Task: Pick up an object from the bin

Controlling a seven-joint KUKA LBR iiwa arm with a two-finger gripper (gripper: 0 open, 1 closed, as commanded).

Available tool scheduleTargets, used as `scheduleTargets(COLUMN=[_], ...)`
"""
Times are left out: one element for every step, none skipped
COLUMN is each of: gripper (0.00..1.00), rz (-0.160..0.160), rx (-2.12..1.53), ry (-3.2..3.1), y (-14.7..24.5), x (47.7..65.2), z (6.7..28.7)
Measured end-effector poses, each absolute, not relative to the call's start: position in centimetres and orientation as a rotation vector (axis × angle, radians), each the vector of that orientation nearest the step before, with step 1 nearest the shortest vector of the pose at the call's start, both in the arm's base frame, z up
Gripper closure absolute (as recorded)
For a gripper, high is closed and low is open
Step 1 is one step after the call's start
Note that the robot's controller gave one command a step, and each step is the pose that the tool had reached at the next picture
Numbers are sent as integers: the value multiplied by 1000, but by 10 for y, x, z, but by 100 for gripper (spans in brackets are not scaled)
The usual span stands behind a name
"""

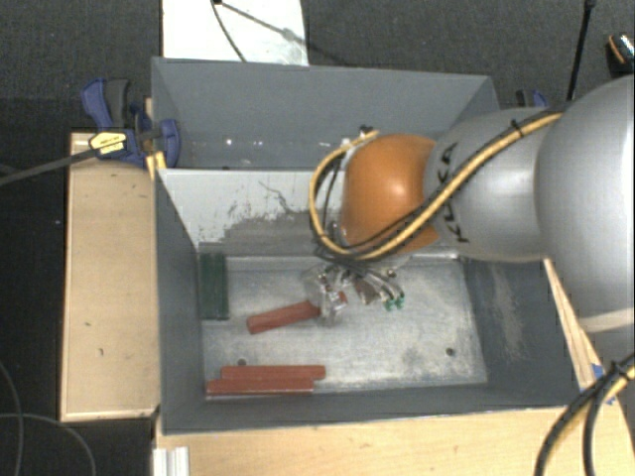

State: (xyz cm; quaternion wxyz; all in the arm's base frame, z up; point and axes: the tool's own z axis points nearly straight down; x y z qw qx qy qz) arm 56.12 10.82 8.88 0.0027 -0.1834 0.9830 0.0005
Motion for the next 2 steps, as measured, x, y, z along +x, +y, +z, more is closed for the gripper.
scheduleTargets(gripper=[100, 100], rz=[0, 0], rx=[-565, -559], ry=[3080, 3085], y=[109, 109], x=[563, 565], z=[178, 202])
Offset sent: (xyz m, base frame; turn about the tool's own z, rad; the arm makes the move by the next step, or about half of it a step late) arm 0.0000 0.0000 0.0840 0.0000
